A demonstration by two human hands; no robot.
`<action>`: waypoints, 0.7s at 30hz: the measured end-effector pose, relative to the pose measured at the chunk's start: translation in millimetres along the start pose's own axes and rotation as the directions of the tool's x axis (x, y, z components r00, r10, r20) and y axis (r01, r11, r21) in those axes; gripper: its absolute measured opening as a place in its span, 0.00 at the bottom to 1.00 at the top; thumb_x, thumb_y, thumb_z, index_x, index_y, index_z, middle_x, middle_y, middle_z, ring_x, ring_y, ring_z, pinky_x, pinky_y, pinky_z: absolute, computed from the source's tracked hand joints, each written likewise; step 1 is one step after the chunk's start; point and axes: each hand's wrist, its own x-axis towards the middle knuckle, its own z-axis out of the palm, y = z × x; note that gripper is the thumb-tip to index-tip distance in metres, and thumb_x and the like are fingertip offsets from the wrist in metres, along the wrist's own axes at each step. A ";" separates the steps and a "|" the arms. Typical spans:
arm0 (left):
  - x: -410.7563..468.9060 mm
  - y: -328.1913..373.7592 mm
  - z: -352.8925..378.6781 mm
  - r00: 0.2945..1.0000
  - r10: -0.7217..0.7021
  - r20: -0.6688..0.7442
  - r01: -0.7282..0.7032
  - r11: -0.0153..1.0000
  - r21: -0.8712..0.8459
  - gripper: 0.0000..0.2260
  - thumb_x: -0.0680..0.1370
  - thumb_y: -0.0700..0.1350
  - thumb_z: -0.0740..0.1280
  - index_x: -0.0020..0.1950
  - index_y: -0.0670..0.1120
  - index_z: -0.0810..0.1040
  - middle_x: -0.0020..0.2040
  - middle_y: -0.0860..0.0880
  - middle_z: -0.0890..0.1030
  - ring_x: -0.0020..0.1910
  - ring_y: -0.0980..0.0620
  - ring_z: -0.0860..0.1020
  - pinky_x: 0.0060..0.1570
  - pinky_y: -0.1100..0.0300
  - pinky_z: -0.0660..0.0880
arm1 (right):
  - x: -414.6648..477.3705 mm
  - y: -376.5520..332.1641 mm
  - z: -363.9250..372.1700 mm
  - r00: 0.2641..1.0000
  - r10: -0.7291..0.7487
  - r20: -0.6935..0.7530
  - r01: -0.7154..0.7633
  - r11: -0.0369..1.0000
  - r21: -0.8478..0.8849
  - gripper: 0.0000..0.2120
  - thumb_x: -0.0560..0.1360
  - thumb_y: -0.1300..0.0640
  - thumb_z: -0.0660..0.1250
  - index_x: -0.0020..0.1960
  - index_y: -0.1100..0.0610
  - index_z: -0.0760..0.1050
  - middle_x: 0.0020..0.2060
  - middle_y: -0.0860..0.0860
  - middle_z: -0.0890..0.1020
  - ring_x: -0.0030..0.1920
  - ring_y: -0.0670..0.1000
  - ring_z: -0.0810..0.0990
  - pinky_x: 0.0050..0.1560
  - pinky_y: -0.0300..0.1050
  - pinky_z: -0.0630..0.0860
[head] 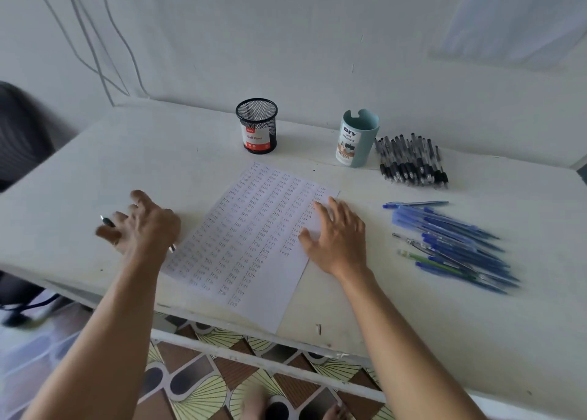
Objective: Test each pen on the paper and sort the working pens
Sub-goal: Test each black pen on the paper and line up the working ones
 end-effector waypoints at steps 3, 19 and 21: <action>-0.2 -2.5 -1.2 1.000 0.023 -0.008 -0.023 0.999 0.027 0.25 0.78 0.45 0.54 0.75 0.44 0.58 0.57 0.39 0.79 0.61 0.39 0.70 0.58 0.46 0.57 | -1.0 0.4 -0.2 1.000 0.001 0.003 -0.001 1.000 0.000 0.38 0.72 0.36 0.51 0.78 0.50 0.60 0.79 0.54 0.58 0.79 0.56 0.54 0.76 0.55 0.51; -27.4 57.3 -27.2 0.643 0.455 -0.616 -0.763 0.445 -0.468 0.17 0.73 0.39 0.74 0.62 0.45 0.78 0.50 0.50 0.84 0.54 0.48 0.78 0.55 0.48 0.74 | 2.7 9.3 -5.9 0.987 -0.041 0.156 0.033 0.998 0.057 0.32 0.78 0.39 0.57 0.79 0.42 0.53 0.81 0.50 0.48 0.80 0.53 0.44 0.76 0.56 0.45; -28.1 62.1 -23.0 0.641 0.498 -0.585 -0.766 0.469 -0.439 0.16 0.73 0.46 0.76 0.57 0.44 0.77 0.45 0.49 0.80 0.47 0.48 0.77 0.51 0.48 0.72 | 2.9 12.1 -7.3 0.986 -0.051 0.157 0.044 0.998 0.049 0.32 0.78 0.40 0.58 0.80 0.43 0.53 0.81 0.50 0.47 0.80 0.53 0.44 0.76 0.56 0.46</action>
